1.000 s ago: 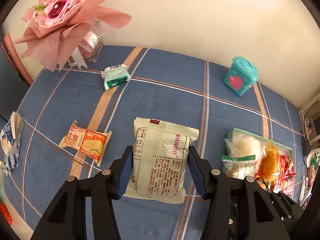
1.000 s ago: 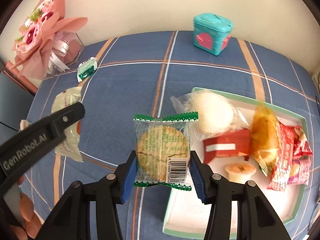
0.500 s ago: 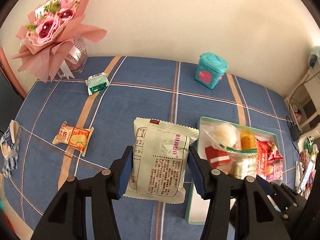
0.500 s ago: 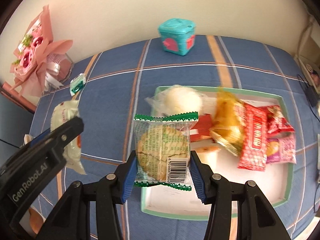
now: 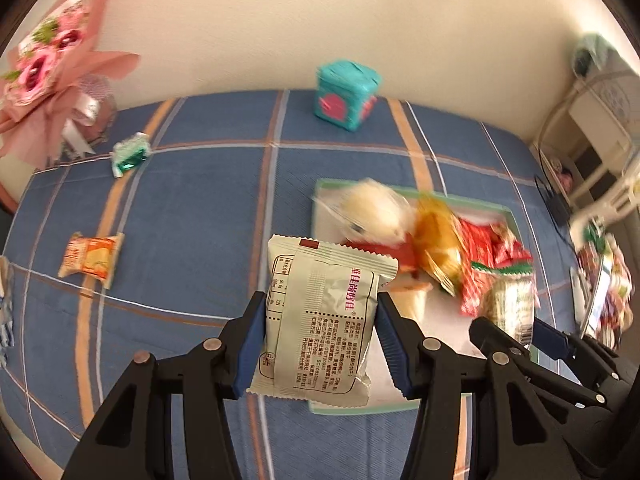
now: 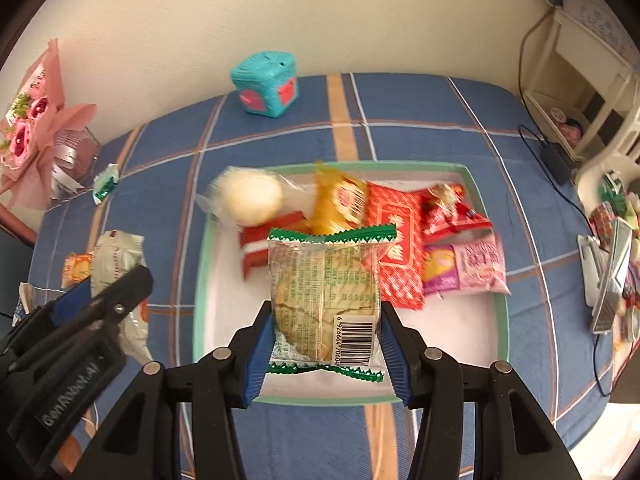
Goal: Organize snacks
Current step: 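Carry the white pack and green-wrapped biscuit over the tray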
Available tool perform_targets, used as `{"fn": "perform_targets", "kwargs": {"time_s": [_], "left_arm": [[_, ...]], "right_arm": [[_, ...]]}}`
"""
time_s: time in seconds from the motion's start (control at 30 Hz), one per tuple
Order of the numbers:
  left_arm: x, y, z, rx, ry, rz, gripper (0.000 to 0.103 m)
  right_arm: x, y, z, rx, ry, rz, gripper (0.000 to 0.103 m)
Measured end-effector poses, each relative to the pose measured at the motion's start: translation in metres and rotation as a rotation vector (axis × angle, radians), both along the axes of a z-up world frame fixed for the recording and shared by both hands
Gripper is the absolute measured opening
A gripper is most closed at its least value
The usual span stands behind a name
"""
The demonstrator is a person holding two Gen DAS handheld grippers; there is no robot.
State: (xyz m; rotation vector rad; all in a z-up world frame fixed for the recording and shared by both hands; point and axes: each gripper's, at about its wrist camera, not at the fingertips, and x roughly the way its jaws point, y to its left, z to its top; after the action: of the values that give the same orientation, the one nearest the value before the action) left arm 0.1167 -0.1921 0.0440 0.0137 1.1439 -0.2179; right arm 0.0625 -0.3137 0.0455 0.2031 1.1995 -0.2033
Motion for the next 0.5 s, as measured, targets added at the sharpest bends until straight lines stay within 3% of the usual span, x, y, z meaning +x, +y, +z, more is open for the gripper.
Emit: {"fn": "perform_targets", "kwargs": {"time_s": [0.23,0.5], "left_arm": [[0.002,-0.021,-0.036,0.047,0.100,-0.045,0.055],[0.002,-0.038,-0.058,0.088,0.146,-0.083,0.055]], "right_arm": [[0.003,-0.013,-0.039,0.002,0.136,-0.031,0.053],[0.004,-0.022,-0.068,-0.005,0.233,-0.053,0.053]]}}
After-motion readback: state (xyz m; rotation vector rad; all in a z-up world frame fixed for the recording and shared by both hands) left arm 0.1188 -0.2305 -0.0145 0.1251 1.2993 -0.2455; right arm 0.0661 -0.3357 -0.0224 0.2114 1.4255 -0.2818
